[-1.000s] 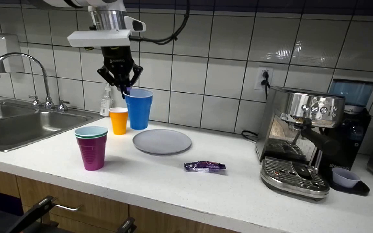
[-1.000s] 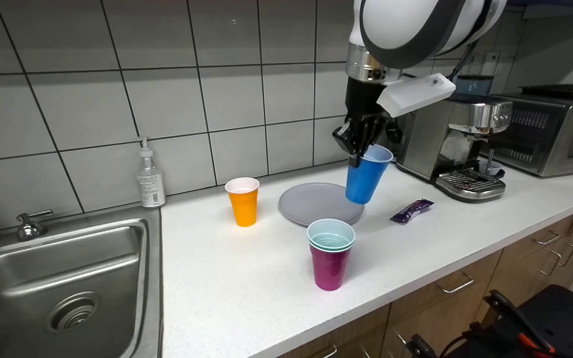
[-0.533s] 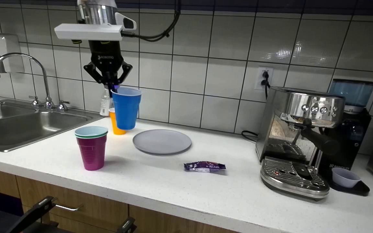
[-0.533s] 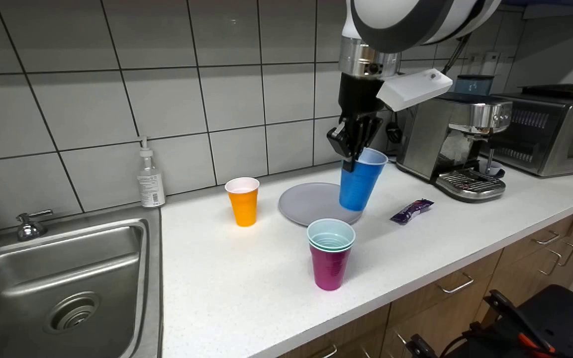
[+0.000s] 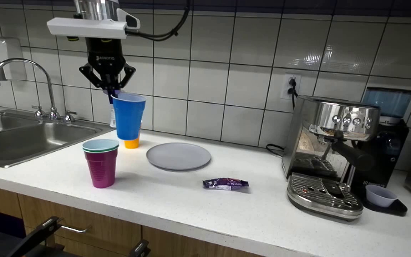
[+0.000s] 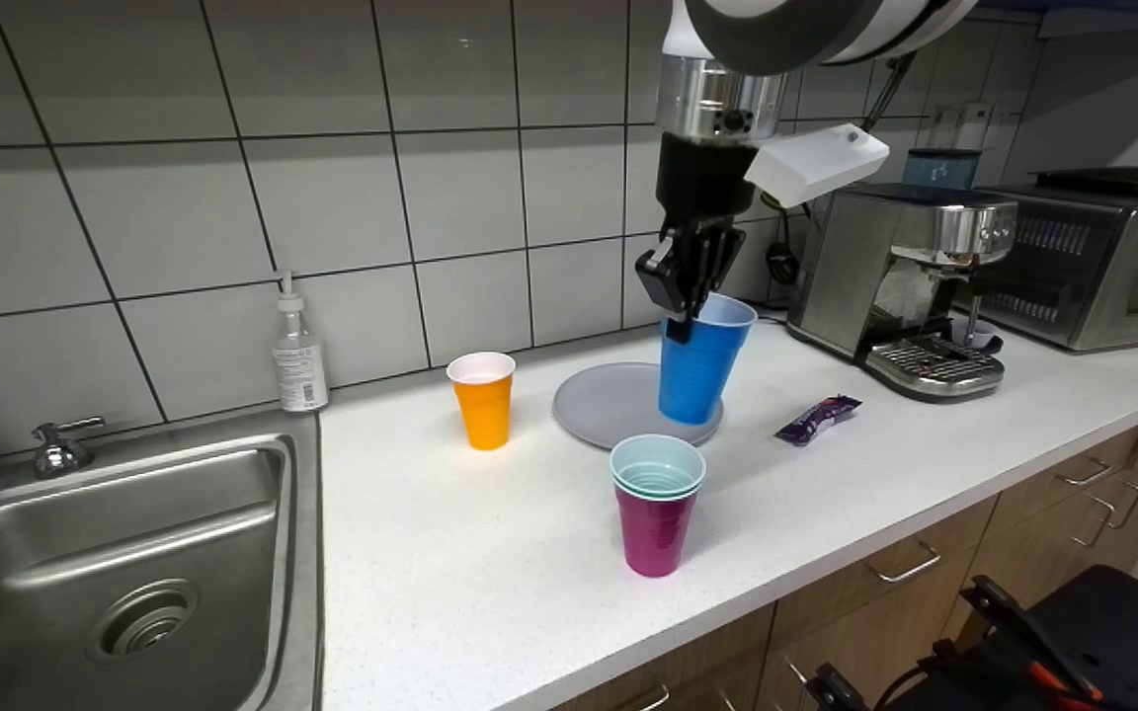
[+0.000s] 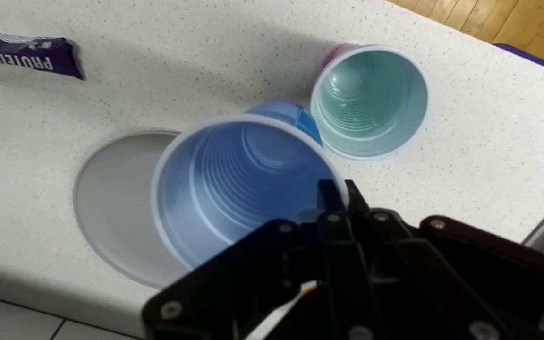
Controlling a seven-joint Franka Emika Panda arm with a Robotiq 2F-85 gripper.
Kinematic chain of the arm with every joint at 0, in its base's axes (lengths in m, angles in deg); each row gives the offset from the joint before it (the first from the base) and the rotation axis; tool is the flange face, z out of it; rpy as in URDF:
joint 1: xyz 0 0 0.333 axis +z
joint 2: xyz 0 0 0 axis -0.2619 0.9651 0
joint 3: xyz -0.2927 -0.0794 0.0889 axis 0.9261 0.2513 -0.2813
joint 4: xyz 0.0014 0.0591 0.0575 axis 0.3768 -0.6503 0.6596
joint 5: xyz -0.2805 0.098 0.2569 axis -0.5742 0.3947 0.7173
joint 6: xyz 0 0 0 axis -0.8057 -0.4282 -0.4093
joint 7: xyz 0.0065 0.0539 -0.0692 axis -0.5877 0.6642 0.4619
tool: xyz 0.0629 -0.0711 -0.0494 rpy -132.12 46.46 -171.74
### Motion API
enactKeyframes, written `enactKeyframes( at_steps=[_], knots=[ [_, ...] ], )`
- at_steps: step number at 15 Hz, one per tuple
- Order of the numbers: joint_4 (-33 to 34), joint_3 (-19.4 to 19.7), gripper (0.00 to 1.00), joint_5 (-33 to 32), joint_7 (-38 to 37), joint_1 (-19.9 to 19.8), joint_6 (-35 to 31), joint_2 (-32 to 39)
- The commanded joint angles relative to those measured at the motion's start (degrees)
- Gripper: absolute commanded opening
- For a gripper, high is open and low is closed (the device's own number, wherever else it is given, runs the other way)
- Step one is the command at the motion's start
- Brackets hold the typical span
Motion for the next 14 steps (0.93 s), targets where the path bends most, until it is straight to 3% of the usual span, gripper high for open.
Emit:
enactKeyframes(
  at_steps=[1,14],
  knots=[
    [-0.15,-1.01,0.01,1.01,2.14,0.64,2.72,-2.89],
    [-0.22,-5.32,0.01,-0.1,-0.77,2.18,3.97,-2.62]
  ],
)
